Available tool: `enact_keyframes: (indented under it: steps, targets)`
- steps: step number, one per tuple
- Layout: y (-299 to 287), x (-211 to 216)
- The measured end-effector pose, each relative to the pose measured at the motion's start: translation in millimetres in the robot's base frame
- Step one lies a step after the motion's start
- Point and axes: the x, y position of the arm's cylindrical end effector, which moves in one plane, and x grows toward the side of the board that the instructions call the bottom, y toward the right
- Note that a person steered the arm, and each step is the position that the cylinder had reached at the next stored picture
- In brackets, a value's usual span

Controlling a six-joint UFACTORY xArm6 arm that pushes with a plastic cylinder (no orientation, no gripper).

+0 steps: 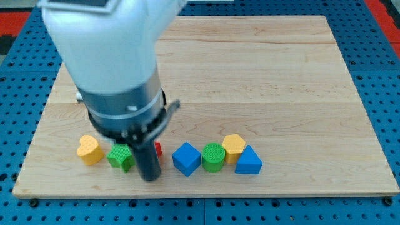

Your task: Place the red star to the top center

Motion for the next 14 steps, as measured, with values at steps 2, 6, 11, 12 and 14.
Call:
enact_keyframes:
  steps: [2, 6, 11, 12, 14]
  targets:
    - [-40, -91]
    - [-18, -256]
    - [92, -312]
    - [85, -296]
    - [65, -331]
